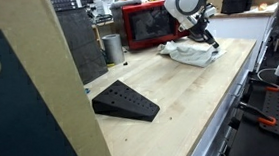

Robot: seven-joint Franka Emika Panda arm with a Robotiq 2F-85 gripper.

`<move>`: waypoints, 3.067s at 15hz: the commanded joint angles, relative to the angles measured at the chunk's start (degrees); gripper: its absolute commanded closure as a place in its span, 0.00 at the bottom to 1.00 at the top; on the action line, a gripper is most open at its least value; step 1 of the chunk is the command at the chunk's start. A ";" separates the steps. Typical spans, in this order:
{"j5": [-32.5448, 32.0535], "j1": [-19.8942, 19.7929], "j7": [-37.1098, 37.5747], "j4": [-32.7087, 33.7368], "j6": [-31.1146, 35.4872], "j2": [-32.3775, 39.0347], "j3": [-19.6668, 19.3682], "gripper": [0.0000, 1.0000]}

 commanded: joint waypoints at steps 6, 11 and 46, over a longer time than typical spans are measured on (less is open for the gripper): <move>-7.50 1.00 -10.06 -0.85 -7.56 -4.58 0.67 1.00; -10.70 1.23 -12.74 -2.41 -6.66 -6.17 1.14 0.72; -4.08 12.41 21.84 -21.01 21.72 -12.83 10.64 0.00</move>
